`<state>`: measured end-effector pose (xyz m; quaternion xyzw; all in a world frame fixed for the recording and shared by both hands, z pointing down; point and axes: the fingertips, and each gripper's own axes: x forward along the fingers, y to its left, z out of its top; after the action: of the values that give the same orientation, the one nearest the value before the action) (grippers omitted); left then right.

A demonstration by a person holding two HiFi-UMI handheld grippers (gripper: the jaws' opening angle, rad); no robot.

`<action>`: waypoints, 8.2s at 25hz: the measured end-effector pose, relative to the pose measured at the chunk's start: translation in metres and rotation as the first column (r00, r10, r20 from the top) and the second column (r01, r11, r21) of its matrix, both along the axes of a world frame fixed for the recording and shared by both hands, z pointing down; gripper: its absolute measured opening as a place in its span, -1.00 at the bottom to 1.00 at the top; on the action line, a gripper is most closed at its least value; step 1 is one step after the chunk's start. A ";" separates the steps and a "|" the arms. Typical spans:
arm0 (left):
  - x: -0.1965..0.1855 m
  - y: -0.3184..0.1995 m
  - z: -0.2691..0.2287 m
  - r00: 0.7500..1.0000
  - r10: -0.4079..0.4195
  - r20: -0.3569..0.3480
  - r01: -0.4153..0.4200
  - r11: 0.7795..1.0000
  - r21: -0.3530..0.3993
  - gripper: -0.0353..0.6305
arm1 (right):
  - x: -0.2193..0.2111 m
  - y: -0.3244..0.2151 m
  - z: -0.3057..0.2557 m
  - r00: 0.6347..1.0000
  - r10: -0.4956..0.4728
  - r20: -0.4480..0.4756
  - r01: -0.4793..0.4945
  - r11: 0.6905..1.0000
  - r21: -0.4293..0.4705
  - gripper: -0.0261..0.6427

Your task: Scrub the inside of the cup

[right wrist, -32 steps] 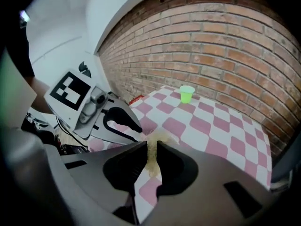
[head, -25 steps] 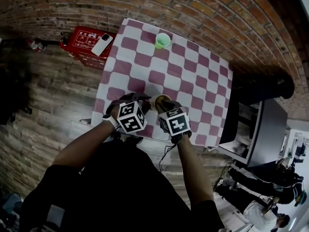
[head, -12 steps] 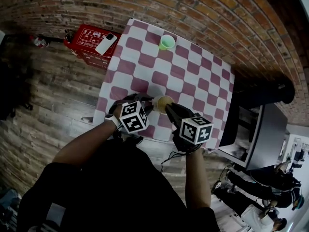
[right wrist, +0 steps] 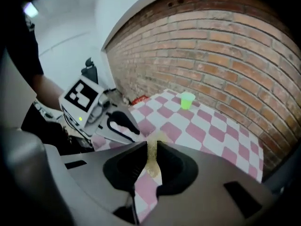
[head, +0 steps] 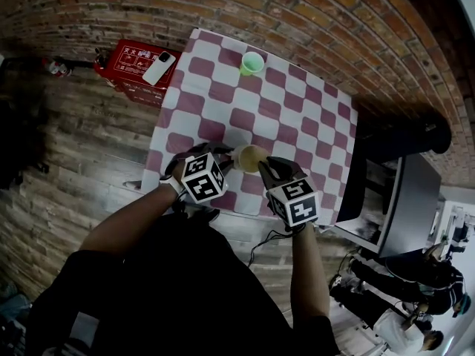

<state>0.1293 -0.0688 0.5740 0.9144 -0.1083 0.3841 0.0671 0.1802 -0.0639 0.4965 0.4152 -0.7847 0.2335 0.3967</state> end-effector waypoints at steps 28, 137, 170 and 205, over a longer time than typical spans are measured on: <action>0.006 -0.002 -0.005 1.000 0.001 -0.016 -0.001 1.000 -0.006 -0.53 | 0.008 -0.011 -0.066 0.990 0.004 -0.138 0.018 0.986 0.163 -0.71; -0.003 0.002 -0.004 0.999 -0.034 -0.009 0.034 0.998 -0.045 -0.53 | -0.010 -0.002 0.037 0.952 -0.186 -0.244 0.175 0.982 -0.066 -0.71; -0.011 0.001 0.000 0.999 -0.042 -0.002 0.042 0.998 -0.053 -0.53 | -0.018 -0.008 -0.030 0.854 -0.401 0.332 0.474 0.863 -0.177 -0.71; -0.002 0.003 0.001 1.000 -0.023 0.006 0.023 0.998 -0.058 -0.53 | -0.006 -0.003 -0.018 0.987 -0.118 0.113 0.129 0.987 -0.097 -0.71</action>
<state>0.1268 -0.0661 0.5749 0.9097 -0.1080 0.3889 0.0976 0.1745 -0.0664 0.4783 0.3313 -0.8157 0.2708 0.3892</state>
